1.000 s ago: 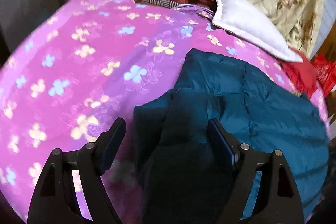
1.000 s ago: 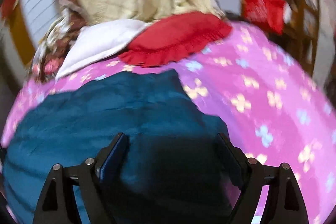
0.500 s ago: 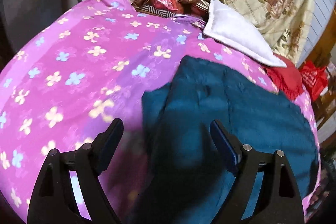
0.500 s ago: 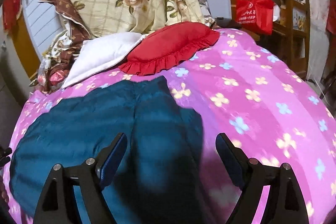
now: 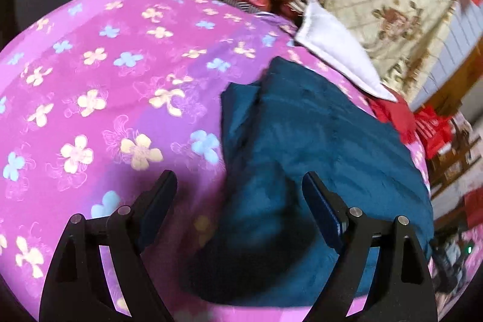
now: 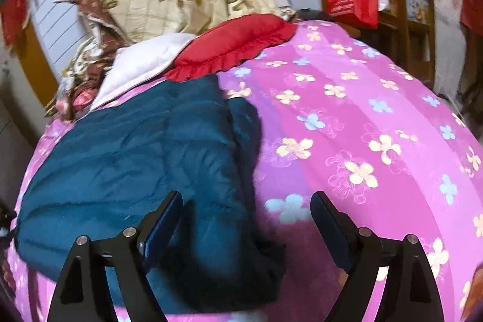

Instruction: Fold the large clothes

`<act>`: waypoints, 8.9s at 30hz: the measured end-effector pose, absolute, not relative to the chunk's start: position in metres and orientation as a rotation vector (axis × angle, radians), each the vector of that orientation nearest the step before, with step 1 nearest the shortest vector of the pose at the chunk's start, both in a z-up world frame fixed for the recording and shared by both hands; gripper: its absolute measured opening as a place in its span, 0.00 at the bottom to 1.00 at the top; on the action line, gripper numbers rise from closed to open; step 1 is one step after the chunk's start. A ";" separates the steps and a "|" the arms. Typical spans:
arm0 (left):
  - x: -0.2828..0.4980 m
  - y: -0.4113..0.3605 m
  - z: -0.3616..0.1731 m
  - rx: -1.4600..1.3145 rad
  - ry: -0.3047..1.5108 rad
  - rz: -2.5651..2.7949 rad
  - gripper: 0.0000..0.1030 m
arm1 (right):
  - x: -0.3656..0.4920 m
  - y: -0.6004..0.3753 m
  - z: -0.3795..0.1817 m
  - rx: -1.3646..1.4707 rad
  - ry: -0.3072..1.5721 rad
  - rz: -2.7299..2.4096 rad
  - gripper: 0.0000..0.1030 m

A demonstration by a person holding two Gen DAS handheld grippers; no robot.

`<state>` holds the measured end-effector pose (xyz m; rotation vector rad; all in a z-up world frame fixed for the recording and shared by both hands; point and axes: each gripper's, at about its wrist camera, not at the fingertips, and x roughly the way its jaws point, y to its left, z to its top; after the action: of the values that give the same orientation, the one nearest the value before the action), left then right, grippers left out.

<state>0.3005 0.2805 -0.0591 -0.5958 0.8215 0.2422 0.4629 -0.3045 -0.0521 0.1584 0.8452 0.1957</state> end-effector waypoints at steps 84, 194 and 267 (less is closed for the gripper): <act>0.107 0.156 0.038 -0.186 0.461 0.570 0.82 | 0.303 -0.275 -0.039 0.087 0.846 0.286 0.58; 0.061 0.020 0.005 -0.142 0.736 0.260 1.00 | 0.165 -0.203 -0.036 -0.121 0.819 0.232 0.73; 0.069 0.025 -0.013 -0.102 0.799 0.279 0.99 | 0.173 -0.212 -0.045 -0.158 0.839 0.129 0.73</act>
<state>0.0691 0.0249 -0.0130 -0.1020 0.7991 0.2788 0.1730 -0.2124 -0.0453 -0.1585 0.8386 0.1292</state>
